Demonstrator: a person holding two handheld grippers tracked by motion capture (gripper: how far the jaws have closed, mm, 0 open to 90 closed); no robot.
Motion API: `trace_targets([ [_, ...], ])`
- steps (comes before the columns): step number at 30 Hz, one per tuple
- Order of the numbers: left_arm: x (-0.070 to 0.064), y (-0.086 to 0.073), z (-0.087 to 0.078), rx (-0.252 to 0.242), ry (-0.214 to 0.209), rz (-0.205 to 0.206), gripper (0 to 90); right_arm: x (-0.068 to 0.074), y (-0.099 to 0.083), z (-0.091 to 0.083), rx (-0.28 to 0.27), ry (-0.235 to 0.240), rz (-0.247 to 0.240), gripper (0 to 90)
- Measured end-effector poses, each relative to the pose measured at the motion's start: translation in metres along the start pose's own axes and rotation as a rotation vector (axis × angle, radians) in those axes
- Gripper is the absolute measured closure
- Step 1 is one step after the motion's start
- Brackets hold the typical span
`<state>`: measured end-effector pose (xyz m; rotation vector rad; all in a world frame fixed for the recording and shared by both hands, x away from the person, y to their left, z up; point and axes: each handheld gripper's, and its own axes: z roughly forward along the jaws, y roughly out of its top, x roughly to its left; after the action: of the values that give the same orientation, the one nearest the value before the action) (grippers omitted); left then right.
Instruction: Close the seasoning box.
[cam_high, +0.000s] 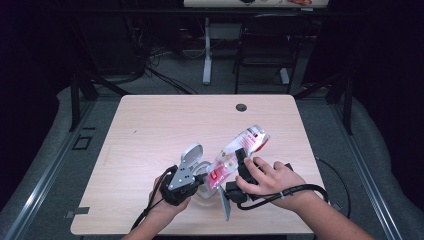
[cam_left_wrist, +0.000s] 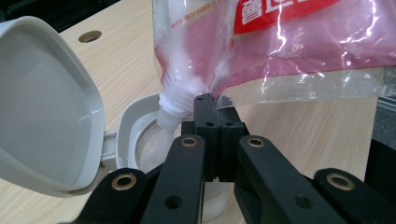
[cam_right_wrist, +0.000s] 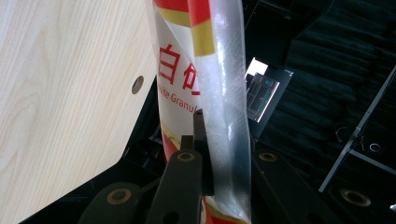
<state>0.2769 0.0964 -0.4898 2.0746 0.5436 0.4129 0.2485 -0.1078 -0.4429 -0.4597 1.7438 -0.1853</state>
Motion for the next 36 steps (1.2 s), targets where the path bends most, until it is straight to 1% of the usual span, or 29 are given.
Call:
trace_targets([
  [4, -0.0002, -0.0001, -0.0004, -0.001, -0.003, -0.003, 90.0, -0.0004, 0.0001, -0.0007, -0.001, -0.002, 0.004, 86.0],
  [6, -0.0003, 0.0000, -0.0006, -0.001, -0.003, -0.004, 90.0, -0.0014, 0.0001, -0.0004, -0.010, -0.004, 0.000, 86.0],
  [11, 0.0001, 0.0001, -0.0012, -0.004, -0.011, -0.013, 90.0, -0.0027, 0.0003, -0.0009, -0.005, -0.003, -0.002, 86.1],
  [19, 0.0007, 0.0008, -0.0025, -0.009, -0.014, -0.014, 90.0, -0.0048, 0.0003, -0.0015, -0.004, -0.006, -0.008, 86.1],
  [24, 0.0009, 0.0008, -0.0025, -0.010, -0.019, -0.019, 90.0, -0.0057, 0.0000, -0.0012, -0.014, -0.004, -0.004, 86.1],
  [30, 0.0005, 0.0011, -0.0010, -0.010, -0.024, -0.021, 90.0, -0.0060, -0.0001, -0.0020, -0.008, -0.006, -0.011, 86.1],
  [32, -0.0001, 0.0009, -0.0004, -0.010, -0.026, -0.020, 90.0, -0.0066, 0.0001, -0.0032, -0.002, -0.005, -0.024, 86.1],
  [36, 0.0001, 0.0007, -0.0002, -0.010, -0.029, -0.024, 90.0, -0.0065, 0.0002, -0.0036, -0.005, -0.008, -0.025, 86.1],
])
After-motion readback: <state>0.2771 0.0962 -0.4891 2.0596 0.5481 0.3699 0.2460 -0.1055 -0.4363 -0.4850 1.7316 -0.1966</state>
